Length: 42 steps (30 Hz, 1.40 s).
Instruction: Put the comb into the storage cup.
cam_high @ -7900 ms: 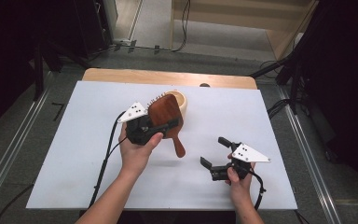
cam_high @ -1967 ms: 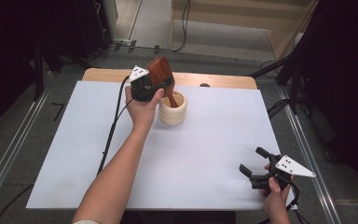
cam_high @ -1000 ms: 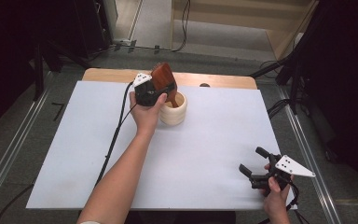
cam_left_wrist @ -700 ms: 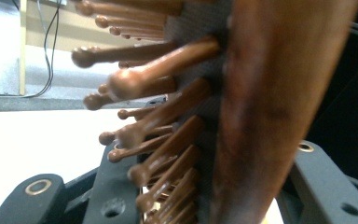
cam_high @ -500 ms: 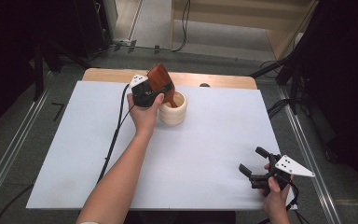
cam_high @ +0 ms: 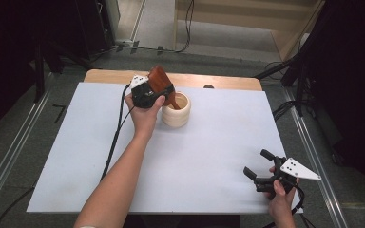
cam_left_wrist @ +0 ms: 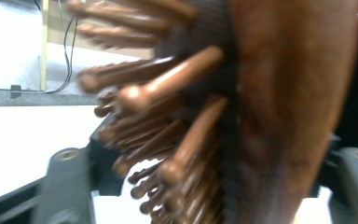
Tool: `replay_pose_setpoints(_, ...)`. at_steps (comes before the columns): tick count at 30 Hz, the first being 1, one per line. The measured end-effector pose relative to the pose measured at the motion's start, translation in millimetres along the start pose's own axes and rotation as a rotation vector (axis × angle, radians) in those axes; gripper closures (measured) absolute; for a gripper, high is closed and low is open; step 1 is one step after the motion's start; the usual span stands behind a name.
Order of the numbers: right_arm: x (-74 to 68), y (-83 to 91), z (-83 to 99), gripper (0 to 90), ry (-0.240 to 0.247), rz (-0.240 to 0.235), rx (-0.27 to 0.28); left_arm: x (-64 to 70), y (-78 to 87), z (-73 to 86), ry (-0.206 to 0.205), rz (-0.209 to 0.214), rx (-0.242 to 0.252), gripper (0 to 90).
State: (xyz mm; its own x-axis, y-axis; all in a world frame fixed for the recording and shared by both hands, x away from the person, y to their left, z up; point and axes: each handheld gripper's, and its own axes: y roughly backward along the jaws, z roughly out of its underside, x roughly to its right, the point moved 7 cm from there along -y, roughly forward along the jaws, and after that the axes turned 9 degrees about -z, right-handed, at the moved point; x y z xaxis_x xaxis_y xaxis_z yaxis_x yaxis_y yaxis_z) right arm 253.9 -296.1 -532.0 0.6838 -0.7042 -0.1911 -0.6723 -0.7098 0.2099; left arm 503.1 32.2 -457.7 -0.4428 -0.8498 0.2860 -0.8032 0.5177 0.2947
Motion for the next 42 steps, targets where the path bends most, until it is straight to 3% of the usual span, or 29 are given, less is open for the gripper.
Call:
replay_pose_setpoints(7,-0.2,0.2,0.1,0.0,-0.003,-0.002,0.002,0.7,-0.1,4.1,-0.019,0.024,-0.031,11.4)
replay_pose_setpoints(10,-0.2,0.1,0.1,0.0,0.0,-0.003,0.002,-0.7,1.6,2.9,-0.021,0.024,-0.033,0.2)
replay_pose_setpoints(19,-0.6,-0.2,0.2,0.0,0.0,-0.002,-0.003,-0.6,9.8,3.6,-0.074,0.031,-0.019,0.0)
replay_pose_setpoints(22,-1.0,-0.4,0.4,0.0,0.0,-0.003,-0.005,-1.3,11.1,4.8,-0.099,0.016,-0.029,0.0)
replay_pose_setpoints(42,0.3,-1.9,0.6,0.0,0.014,0.013,-0.004,-13.4,33.0,3.6,-0.126,0.003,-0.028,0.0)
